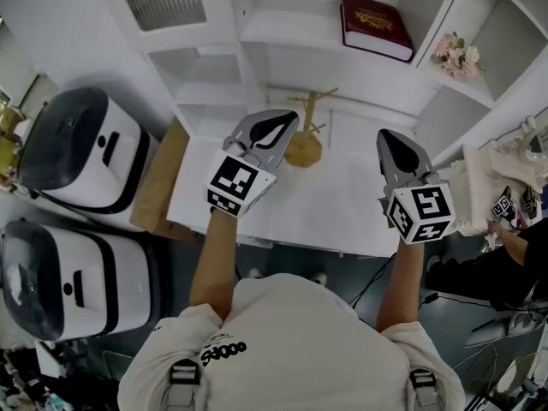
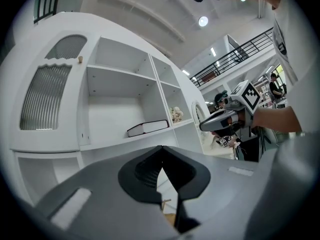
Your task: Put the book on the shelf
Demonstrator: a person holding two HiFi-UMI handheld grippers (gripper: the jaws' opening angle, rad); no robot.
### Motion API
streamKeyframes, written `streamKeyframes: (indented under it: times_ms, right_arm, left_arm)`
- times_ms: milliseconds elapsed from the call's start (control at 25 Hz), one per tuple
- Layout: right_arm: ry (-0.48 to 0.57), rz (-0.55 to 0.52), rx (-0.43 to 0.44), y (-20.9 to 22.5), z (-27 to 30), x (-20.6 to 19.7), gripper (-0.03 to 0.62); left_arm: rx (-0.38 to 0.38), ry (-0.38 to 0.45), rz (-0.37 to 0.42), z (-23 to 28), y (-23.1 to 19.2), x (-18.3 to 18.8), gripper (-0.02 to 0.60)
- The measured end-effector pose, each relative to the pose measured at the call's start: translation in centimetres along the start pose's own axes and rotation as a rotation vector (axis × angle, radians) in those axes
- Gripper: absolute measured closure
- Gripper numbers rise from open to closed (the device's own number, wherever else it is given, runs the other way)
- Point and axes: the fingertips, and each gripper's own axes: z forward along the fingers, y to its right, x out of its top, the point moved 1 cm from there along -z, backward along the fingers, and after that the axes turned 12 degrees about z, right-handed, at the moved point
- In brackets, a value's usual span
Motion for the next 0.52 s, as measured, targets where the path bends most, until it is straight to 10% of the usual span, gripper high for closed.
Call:
streamKeyframes:
  times_ms: [520]
  right_arm:
    - [-0.005,0.011,-0.008,0.18,-0.18,-0.25,0.592]
  left_arm:
    - [-0.029,-0.023,-0.015,0.31,0.57,-0.36,0.554]
